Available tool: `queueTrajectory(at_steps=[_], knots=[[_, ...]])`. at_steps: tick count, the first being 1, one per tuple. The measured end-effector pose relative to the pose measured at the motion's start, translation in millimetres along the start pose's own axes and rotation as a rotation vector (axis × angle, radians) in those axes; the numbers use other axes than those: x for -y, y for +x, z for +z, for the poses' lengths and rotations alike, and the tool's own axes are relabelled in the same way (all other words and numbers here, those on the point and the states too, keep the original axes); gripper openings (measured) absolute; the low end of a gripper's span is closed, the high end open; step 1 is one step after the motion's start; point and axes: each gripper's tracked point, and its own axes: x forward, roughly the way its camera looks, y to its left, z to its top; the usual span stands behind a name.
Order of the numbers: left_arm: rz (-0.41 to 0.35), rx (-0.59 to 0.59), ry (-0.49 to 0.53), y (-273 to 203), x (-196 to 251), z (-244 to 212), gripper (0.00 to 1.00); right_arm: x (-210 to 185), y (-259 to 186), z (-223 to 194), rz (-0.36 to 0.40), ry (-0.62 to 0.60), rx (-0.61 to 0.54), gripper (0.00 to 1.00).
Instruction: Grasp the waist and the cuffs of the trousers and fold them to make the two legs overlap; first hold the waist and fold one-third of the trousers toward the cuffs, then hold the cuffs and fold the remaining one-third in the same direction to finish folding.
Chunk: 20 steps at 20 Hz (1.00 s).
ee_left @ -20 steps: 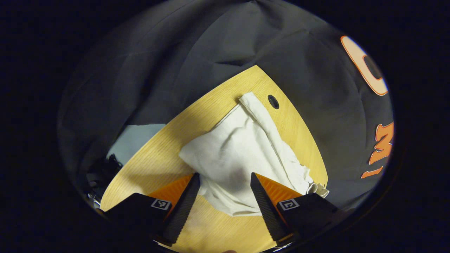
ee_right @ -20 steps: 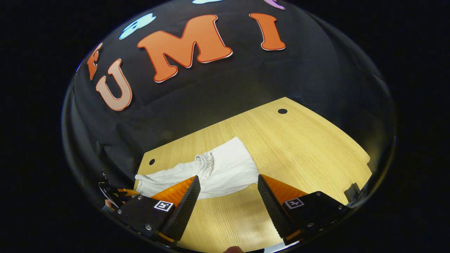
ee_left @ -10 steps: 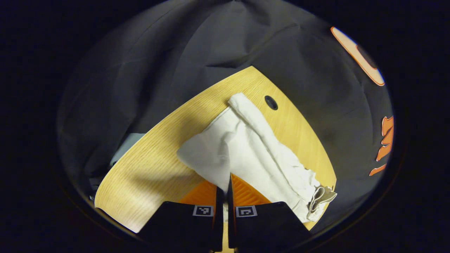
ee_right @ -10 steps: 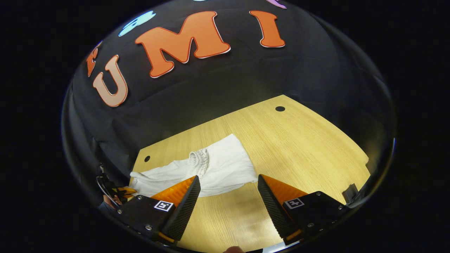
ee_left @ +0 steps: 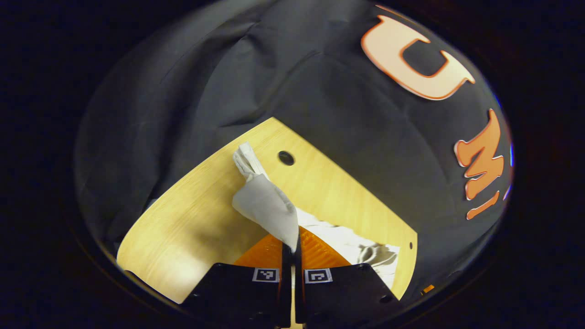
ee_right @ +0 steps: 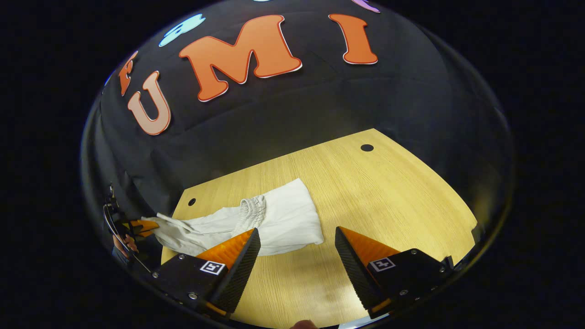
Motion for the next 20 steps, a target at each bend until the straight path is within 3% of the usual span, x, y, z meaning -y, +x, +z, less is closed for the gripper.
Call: queueTrajectory(at_steps=[9, 20], knots=[[-0.162, 0.007, 0.149, -8, 208, -45, 0.07, 44, -10, 4, 0.059, -0.025, 0.017, 0.99], [-0.270, -0.112, 0.380, 40, 382, -158, 0.05, 120, -27, 4, 0.018, 0.065, 0.045, 0.99]])
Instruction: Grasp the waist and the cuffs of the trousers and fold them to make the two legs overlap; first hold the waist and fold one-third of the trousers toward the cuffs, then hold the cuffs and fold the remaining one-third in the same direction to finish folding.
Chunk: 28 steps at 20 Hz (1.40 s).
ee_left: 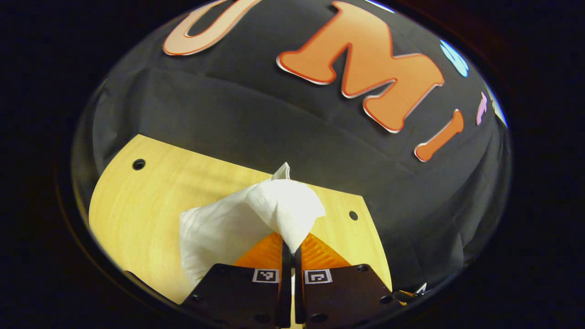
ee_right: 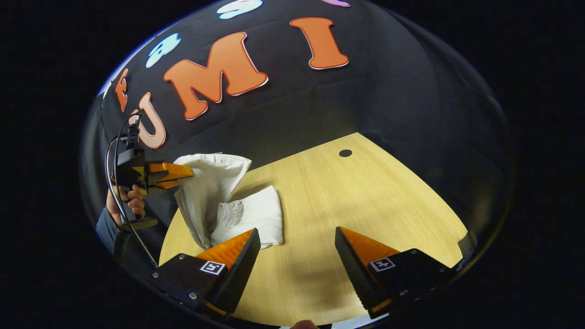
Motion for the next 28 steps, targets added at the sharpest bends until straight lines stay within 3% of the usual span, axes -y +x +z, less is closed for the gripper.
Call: queueTrajectory(at_steps=[3, 6, 10, 11, 15, 23, 28], knots=[[-0.031, -0.064, 0.103, 26, 28, -38, 0.06, 12, 2, -3, -0.006, 0.014, -0.009, 0.98], [-0.079, -0.152, 0.238, 44, 39, -90, 0.14, 15, 5, -4, -0.005, 0.006, -0.018, 0.98], [-0.085, -0.152, 0.363, 28, 44, -109, 0.72, 6, 12, 6, 0.012, -0.038, -0.007, 0.98], [-0.082, -0.139, 0.383, 20, 42, -106, 0.80, 2, 15, 10, 0.018, -0.052, -0.001, 0.98], [-0.003, -0.018, 0.438, -13, 21, -74, 0.91, -26, 18, 27, 0.045, -0.125, 0.039, 0.99], [0.191, 0.320, 0.480, -119, -23, -13, 0.96, -107, -4, 81, 0.110, -0.342, 0.238, 0.99], [0.251, 0.569, 0.440, -135, -14, -19, 0.95, -151, -33, 106, 0.163, -0.414, 0.350, 0.98]])
